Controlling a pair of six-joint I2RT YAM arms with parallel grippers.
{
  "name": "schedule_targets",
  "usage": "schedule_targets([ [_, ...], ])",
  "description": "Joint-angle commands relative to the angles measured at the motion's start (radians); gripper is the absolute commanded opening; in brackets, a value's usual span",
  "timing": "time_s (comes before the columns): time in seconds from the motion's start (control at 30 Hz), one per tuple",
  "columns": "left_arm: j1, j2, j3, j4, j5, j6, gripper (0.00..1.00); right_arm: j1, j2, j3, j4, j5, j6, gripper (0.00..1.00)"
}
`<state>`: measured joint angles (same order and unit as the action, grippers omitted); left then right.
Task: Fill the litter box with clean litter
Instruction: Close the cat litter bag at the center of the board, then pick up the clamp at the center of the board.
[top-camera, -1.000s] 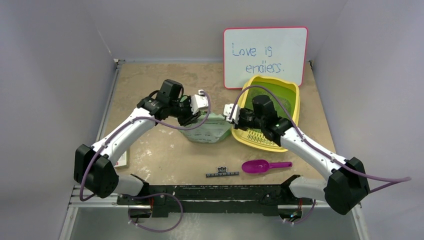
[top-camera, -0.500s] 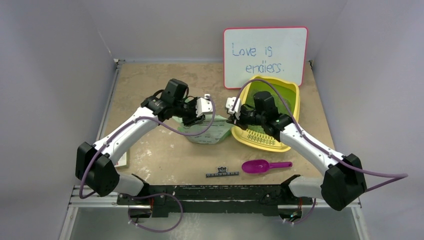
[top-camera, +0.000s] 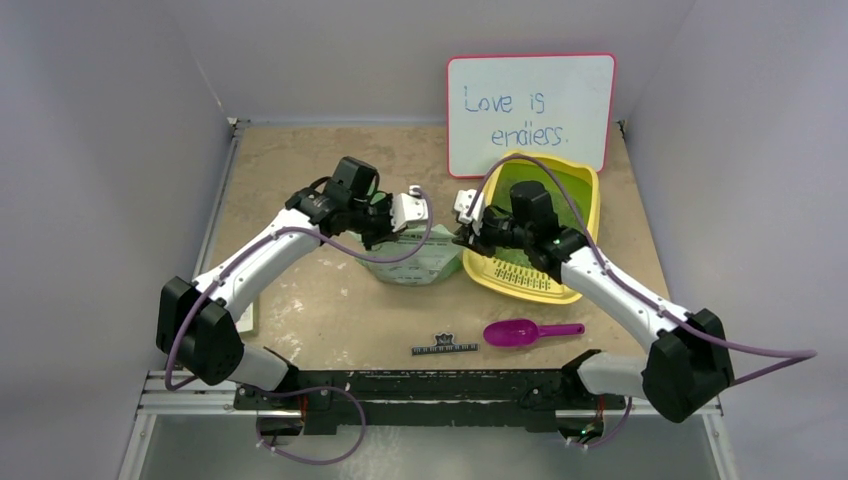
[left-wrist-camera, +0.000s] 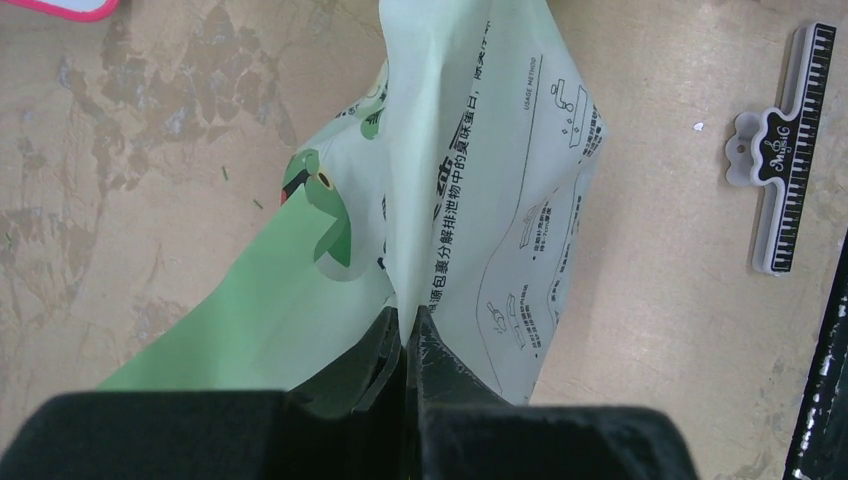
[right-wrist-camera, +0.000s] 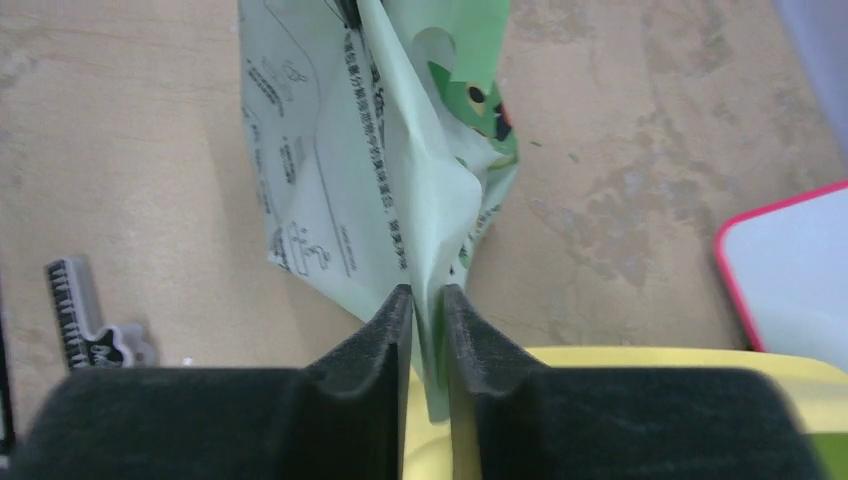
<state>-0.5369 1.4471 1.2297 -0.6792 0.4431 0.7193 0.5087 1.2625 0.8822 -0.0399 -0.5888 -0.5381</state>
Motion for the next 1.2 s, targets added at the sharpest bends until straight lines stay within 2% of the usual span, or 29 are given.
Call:
schedule_targets([
  [0.0,0.051,-0.017,-0.002,-0.011,-0.053,-0.004,0.0,-0.01,-0.118,-0.018,0.093,0.04,0.044,0.33],
  [0.1,0.063,-0.024,-0.005,-0.002,-0.042,-0.011,0.0,-0.009,-0.204,-0.056,0.144,0.062,0.139,0.57],
  [0.2,0.07,-0.03,-0.017,0.012,-0.031,-0.019,0.0,-0.009,-0.286,-0.043,0.038,0.034,0.189,0.64],
  [0.3,0.075,-0.021,-0.021,0.012,-0.024,-0.021,0.0,-0.01,-0.341,-0.027,-0.091,0.006,0.276,0.68],
  [0.37,0.078,-0.023,-0.017,0.007,-0.02,-0.02,0.0,-0.01,-0.37,-0.073,-0.077,-0.04,0.42,0.71],
  [0.4,0.081,-0.024,-0.019,0.009,-0.01,-0.021,0.0,-0.01,-0.381,-0.109,-0.05,-0.126,0.483,0.7],
  [0.47,0.087,-0.025,-0.017,0.012,0.008,-0.022,0.0,-0.003,-0.396,-0.221,0.068,-0.24,0.641,0.59],
  [0.53,0.089,-0.022,-0.01,0.008,0.013,-0.025,0.0,0.057,-0.405,-0.332,0.18,-0.222,0.761,0.55],
  [0.63,0.092,-0.022,-0.007,0.008,0.019,-0.029,0.0,0.212,-0.393,-0.389,0.177,-0.065,0.713,0.57],
  [0.77,0.092,-0.02,-0.011,0.004,0.039,-0.025,0.0,0.246,-0.334,-0.435,0.226,0.053,0.679,0.61],
  [0.93,0.092,-0.018,-0.011,-0.005,0.061,-0.016,0.04,0.282,-0.214,-0.461,0.34,0.037,0.619,0.57],
  [1.17,0.094,-0.017,-0.017,-0.004,0.05,-0.018,0.04,0.351,-0.083,-0.444,0.36,0.047,0.513,0.56],
])
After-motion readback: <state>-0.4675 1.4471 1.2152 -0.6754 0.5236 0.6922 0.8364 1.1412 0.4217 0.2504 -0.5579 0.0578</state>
